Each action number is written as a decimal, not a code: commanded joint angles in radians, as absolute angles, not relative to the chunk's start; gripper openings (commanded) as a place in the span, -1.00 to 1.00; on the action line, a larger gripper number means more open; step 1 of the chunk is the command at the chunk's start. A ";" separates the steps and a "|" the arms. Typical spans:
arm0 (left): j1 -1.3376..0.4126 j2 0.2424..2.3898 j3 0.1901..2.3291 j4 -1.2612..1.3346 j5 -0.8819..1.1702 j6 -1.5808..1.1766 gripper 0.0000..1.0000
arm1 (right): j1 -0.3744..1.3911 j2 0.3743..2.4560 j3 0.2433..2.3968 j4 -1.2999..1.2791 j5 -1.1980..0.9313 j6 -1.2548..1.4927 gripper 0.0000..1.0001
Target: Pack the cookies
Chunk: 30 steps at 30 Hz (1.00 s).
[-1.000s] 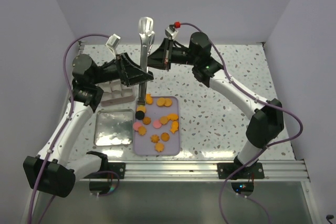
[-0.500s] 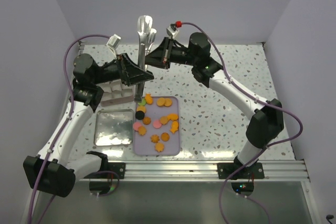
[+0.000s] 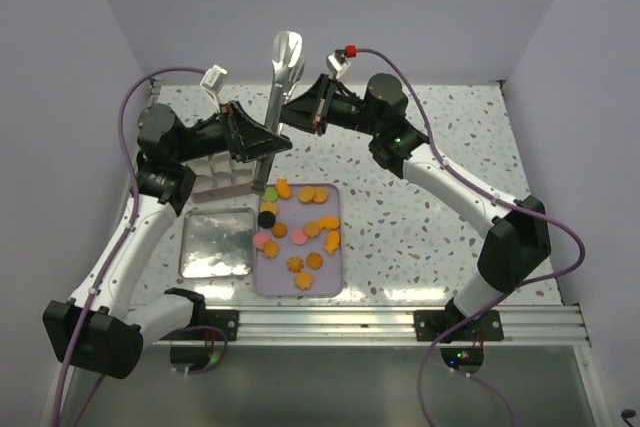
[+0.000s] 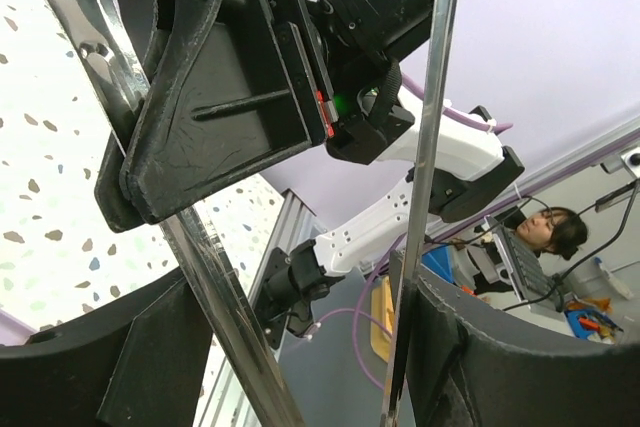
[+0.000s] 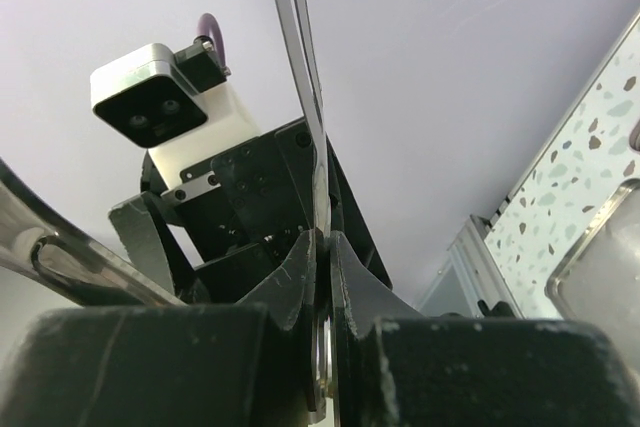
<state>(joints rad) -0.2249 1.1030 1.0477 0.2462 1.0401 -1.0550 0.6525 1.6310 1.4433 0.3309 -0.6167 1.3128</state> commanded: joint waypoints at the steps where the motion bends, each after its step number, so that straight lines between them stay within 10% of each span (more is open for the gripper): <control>1: -0.230 1.085 1.048 0.331 1.048 -1.089 0.42 | 0.666 1.605 1.420 0.425 -0.569 1.335 -1.00; 21: -0.230 1.095 1.042 0.365 1.080 -1.111 0.19 | 0.695 1.638 1.414 0.443 -0.495 1.310 -0.99; 28: -0.227 1.092 1.098 0.270 1.060 -1.042 0.09 | 0.690 1.579 1.411 0.263 -0.480 1.184 0.52; 30: -0.225 1.095 1.112 0.242 1.063 -1.032 0.08 | 0.675 1.543 1.396 0.232 -0.463 1.155 0.54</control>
<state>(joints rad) -0.2249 1.1049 1.0500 0.2531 1.0481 -1.0752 0.6872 1.6230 1.4109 0.3168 -0.5129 1.2411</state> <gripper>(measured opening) 0.546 0.762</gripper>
